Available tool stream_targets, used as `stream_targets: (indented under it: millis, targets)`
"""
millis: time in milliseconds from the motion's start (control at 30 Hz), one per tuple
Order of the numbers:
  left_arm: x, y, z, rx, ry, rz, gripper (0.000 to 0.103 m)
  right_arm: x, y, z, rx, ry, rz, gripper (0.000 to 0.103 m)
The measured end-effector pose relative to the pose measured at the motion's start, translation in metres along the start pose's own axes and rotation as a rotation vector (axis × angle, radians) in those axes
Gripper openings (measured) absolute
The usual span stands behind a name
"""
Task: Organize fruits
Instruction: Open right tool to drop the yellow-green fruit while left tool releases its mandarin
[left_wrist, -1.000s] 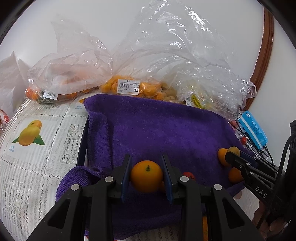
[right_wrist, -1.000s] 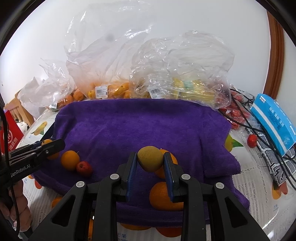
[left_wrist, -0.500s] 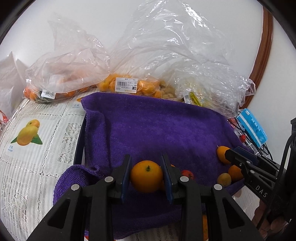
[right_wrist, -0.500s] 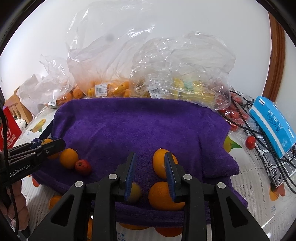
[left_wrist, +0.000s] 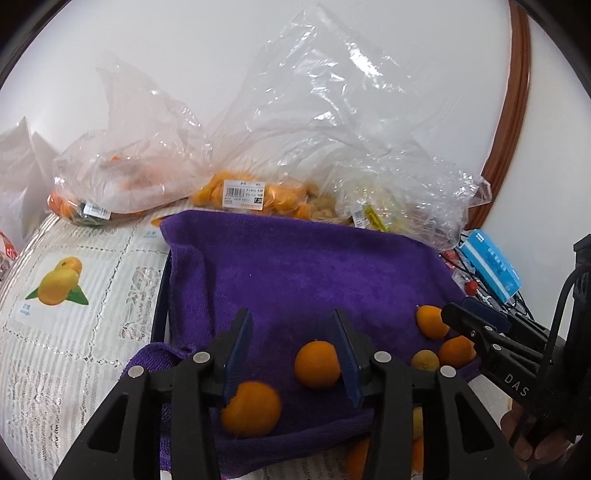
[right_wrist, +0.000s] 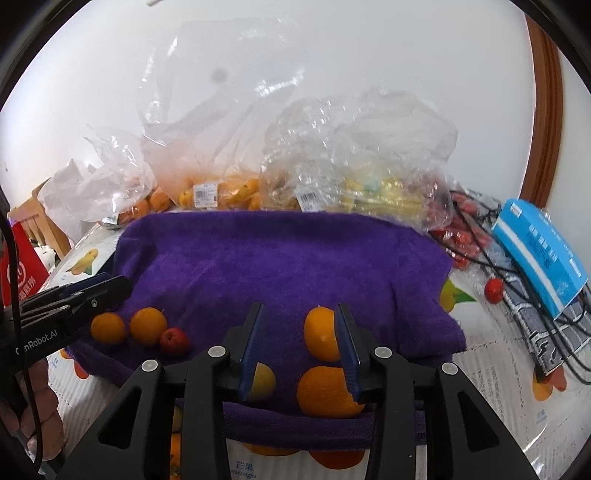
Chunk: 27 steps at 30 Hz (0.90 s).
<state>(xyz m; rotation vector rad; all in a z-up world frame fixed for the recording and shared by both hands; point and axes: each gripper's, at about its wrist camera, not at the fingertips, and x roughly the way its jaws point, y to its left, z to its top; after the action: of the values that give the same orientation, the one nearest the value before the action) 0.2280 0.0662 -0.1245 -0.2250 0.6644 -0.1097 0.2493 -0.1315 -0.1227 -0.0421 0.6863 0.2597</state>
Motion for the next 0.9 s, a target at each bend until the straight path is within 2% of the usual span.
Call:
stream_targets:
  millis: [333,467,733,900]
  targets:
    - [-0.005,-0.008,0.000,0.018,-0.024,0.017,0.042,-0.011,-0.006,0.003,0.040,-0.030,-0.014,0.040]
    - [-0.004,-0.006,0.000,0.006,-0.023,0.017,0.042,-0.017,-0.010,0.003,0.062,-0.069,-0.036,0.041]
    - [-0.009,-0.009,0.000,0.007,-0.049,0.030,0.042,-0.018,-0.014,0.006,0.081,-0.032,-0.032,0.041]
    - [-0.009,-0.015,-0.003,0.024,-0.044,0.018,0.042,-0.026,-0.013,0.006,0.085,-0.044,-0.008,0.041]
